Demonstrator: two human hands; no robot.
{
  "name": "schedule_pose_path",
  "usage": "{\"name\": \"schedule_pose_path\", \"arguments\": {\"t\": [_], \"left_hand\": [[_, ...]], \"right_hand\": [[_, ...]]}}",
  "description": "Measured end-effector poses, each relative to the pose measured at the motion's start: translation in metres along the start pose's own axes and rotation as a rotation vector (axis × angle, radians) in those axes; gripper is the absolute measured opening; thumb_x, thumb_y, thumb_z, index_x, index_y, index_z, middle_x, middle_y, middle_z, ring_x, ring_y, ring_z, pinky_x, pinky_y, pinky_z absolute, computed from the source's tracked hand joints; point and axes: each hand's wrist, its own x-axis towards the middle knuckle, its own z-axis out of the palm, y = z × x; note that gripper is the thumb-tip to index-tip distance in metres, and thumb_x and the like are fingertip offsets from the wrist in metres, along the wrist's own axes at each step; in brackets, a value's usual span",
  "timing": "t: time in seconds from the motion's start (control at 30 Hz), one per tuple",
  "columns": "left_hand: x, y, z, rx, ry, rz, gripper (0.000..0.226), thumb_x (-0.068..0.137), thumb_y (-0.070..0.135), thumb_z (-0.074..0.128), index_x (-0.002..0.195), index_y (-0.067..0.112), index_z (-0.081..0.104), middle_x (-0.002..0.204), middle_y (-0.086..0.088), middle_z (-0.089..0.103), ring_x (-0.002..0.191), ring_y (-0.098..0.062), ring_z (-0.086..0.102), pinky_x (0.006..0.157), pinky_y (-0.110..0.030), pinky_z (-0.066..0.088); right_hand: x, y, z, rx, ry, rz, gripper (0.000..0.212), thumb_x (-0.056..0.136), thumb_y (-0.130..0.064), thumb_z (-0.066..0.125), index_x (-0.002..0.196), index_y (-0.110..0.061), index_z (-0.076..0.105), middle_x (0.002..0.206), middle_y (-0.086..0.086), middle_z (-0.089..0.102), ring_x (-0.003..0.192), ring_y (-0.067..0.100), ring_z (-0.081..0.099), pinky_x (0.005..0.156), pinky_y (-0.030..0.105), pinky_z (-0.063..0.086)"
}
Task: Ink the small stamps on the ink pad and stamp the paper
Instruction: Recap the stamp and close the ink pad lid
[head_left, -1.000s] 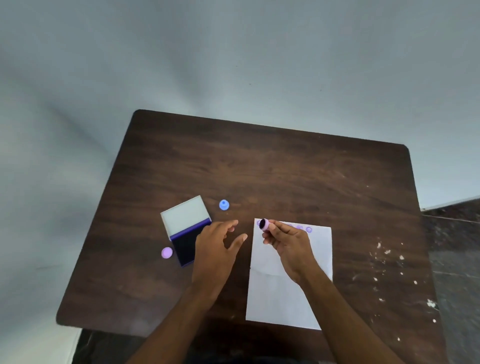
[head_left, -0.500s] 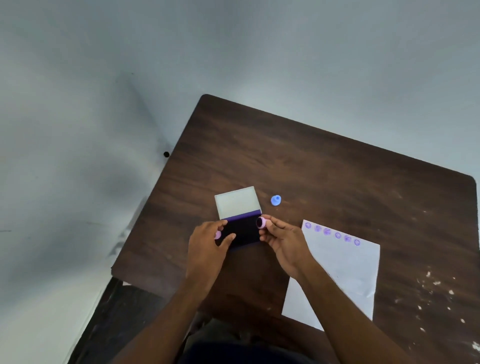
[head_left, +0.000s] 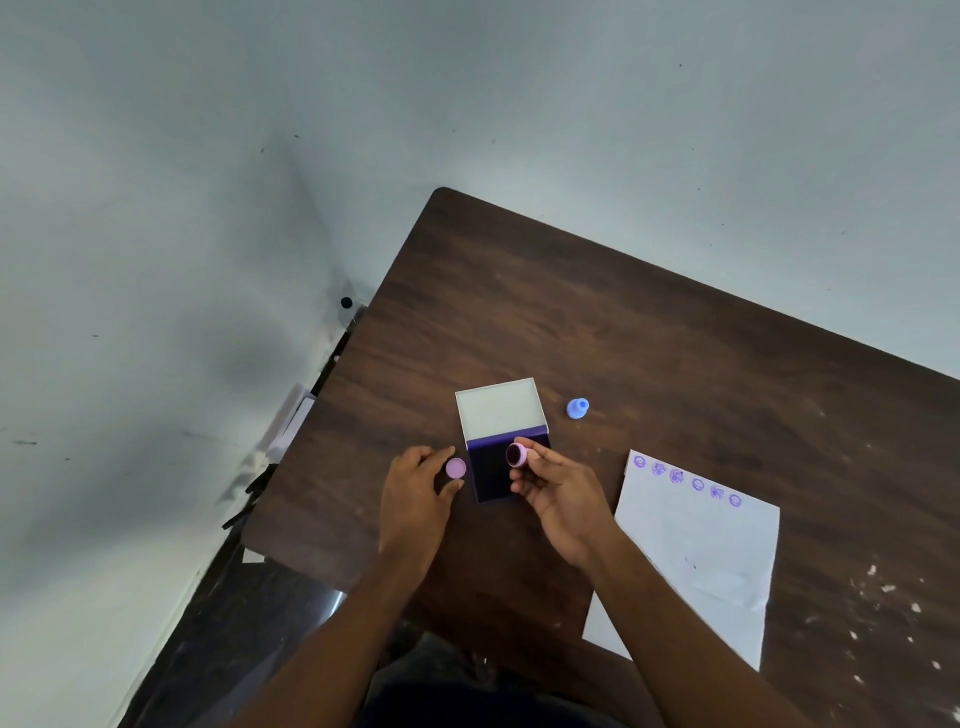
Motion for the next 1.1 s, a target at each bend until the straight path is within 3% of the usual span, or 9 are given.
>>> {"name": "schedule_pose_path", "arguments": {"t": [0.13, 0.27, 0.47, 0.63, 0.93, 1.1], "left_hand": [[0.002, 0.002, -0.001, -0.132, 0.011, -0.014, 0.032, 0.088, 0.033, 0.069, 0.117, 0.019, 0.069, 0.114, 0.001, 0.064, 0.104, -0.013, 0.058, 0.086, -0.021, 0.047], [-0.004, 0.012, -0.009, -0.307, 0.054, -0.052, 0.028, 0.089, 0.037, 0.068, 0.112, 0.023, 0.068, 0.102, 0.012, 0.067, 0.088, -0.002, 0.061, 0.076, -0.002, 0.038], [-0.010, 0.031, -0.016, -0.378, 0.028, 0.043, 0.027, 0.082, 0.026, 0.076, 0.108, 0.019, 0.069, 0.099, 0.011, 0.065, 0.084, 0.001, 0.061, 0.078, -0.004, 0.043], [-0.014, 0.043, -0.021, -0.465, -0.017, 0.046, 0.031, 0.078, 0.025, 0.081, 0.106, 0.029, 0.068, 0.094, 0.024, 0.060, 0.087, 0.016, 0.059, 0.075, 0.004, 0.040], [-0.008, 0.050, -0.021, -0.390, -0.048, 0.052, 0.036, 0.082, 0.025, 0.076, 0.117, 0.017, 0.070, 0.114, 0.004, 0.068, 0.094, -0.002, 0.058, 0.080, 0.004, 0.038], [-0.009, 0.053, -0.019, -0.477, -0.067, -0.008, 0.037, 0.080, 0.022, 0.077, 0.116, 0.016, 0.071, 0.100, 0.015, 0.064, 0.079, 0.014, 0.058, 0.076, 0.006, 0.040]], "right_hand": [[-0.001, 0.002, -0.002, 0.030, 0.010, 0.003, 0.023, 0.095, -0.005, 0.054, 0.107, -0.007, 0.073, 0.104, 0.016, 0.074, 0.087, 0.024, 0.066, 0.077, 0.033, 0.057], [-0.002, 0.004, -0.003, 0.019, -0.007, -0.010, 0.023, 0.094, -0.005, 0.055, 0.107, -0.007, 0.073, 0.105, 0.016, 0.074, 0.083, 0.022, 0.067, 0.074, 0.031, 0.057], [-0.002, 0.009, 0.004, 0.010, -0.030, -0.033, 0.020, 0.093, -0.007, 0.057, 0.104, -0.004, 0.074, 0.102, 0.019, 0.073, 0.082, 0.024, 0.068, 0.074, 0.033, 0.058], [-0.004, 0.010, 0.004, -0.067, -0.025, -0.068, 0.020, 0.093, -0.010, 0.059, 0.108, -0.004, 0.072, 0.104, 0.018, 0.073, 0.091, 0.029, 0.069, 0.078, 0.034, 0.058], [-0.004, 0.010, 0.004, -0.247, 0.023, -0.207, 0.023, 0.089, -0.017, 0.065, 0.109, -0.010, 0.073, 0.098, 0.009, 0.076, 0.092, 0.033, 0.070, 0.078, 0.036, 0.059], [-0.002, 0.013, 0.003, -0.369, 0.069, -0.272, 0.023, 0.086, -0.023, 0.069, 0.107, -0.015, 0.074, 0.092, 0.005, 0.077, 0.085, 0.036, 0.070, 0.082, 0.041, 0.059]]}}
